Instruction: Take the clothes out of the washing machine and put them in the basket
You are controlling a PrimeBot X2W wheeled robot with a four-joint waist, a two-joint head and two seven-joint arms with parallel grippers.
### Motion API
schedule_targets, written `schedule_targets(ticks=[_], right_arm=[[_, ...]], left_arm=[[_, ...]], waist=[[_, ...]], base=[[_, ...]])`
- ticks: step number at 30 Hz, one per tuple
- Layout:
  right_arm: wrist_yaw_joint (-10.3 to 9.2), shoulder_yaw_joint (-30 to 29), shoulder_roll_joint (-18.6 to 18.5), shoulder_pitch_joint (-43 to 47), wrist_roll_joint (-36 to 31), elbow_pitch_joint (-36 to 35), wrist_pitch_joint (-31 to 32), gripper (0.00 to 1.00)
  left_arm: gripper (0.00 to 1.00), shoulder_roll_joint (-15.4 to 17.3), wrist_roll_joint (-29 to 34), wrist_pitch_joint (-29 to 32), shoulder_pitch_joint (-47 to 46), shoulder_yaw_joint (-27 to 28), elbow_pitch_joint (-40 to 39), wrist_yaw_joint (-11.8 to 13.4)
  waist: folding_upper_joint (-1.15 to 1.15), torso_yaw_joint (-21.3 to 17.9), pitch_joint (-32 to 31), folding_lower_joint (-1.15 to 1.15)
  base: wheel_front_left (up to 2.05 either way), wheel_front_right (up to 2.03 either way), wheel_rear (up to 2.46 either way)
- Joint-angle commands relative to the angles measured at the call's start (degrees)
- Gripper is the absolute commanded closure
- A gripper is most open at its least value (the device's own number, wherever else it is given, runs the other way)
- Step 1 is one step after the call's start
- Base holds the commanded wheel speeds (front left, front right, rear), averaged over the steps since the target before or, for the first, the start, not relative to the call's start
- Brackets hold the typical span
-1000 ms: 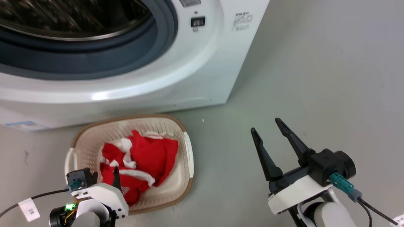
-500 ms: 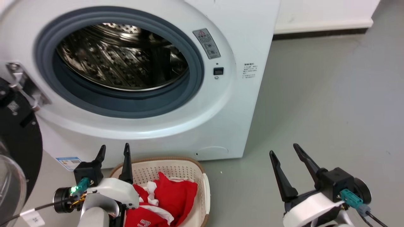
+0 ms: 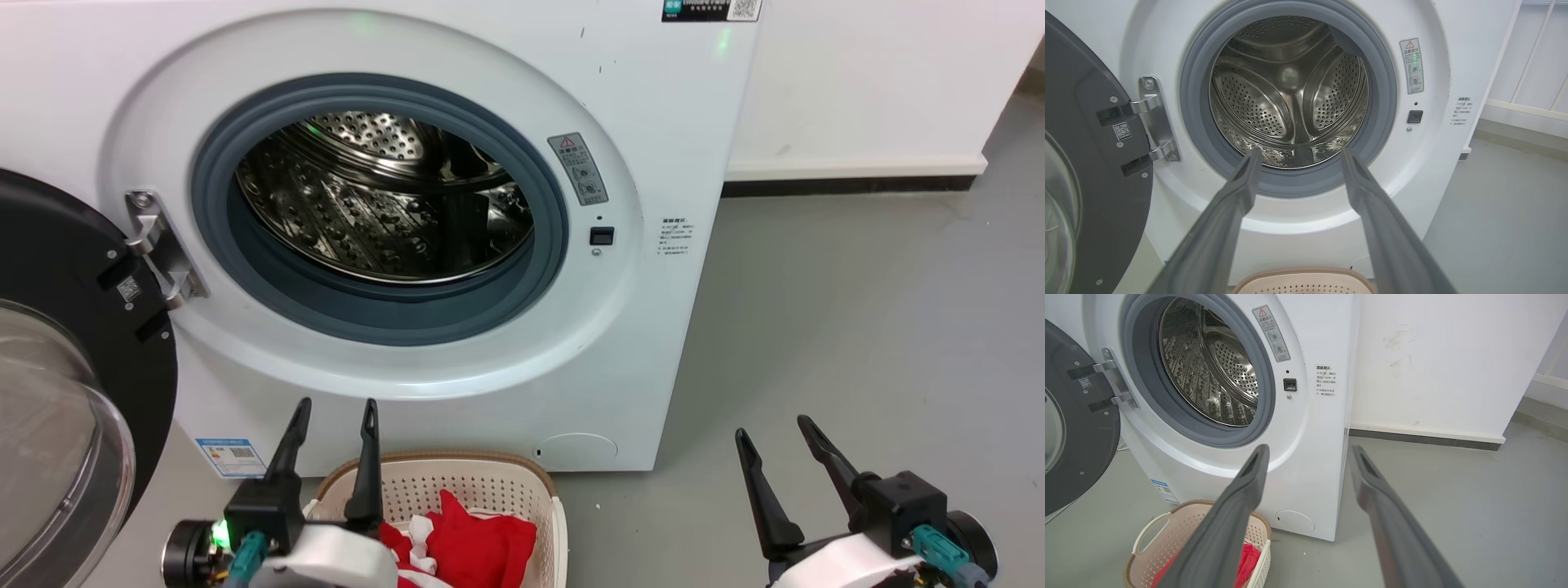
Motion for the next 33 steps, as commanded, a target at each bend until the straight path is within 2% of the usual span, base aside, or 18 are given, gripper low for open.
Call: schedule_targets(ticks=[1,14,31,32,33], right_arm=[[-0.04,-0.2,0.1,0.7,-0.2,-0.3,0.1,0.0],[-0.04,-0.4,0.1,2.6,-0.1,-1.0,0.6,0.0],[-0.04,0.0,0.1,2.8,0.6,-0.5,0.2,0.0],[0.0,-0.1,0.0,2.2,0.5,-0.5,0.3,1.0],[0.0,-0.1,0.0,2.2,0.5,0.0,0.3,1.0]], left_arm=[[0.0,-0.1,-0.1,0.0,1.1,-0.2,-0.8,0.3],[0.0,0.4,-0.6,4.1,6.8,-2.0,-6.9,2.0],[0.0,1.3,-2.1,5.3,6.5,-2.5,-6.7,2.3],[1.0,1.1,-2.1,5.4,6.7,-2.4,-6.8,2.3],[1.0,1.0,-2.0,5.4,6.8,-2.4,-6.3,2.3]], waist=[[0.0,0.4,-0.6,0.01],[0.0,0.8,-2.5,0.01],[0.0,0.5,-2.1,0.01],[0.0,0.5,-2.1,0.01],[0.0,0.5,-2.1,0.01]], base=[[0.0,0.0,0.0],[0.0,0.0,0.0],[0.0,0.0,0.0],[0.0,0.0,0.0],[0.0,0.0,0.0]])
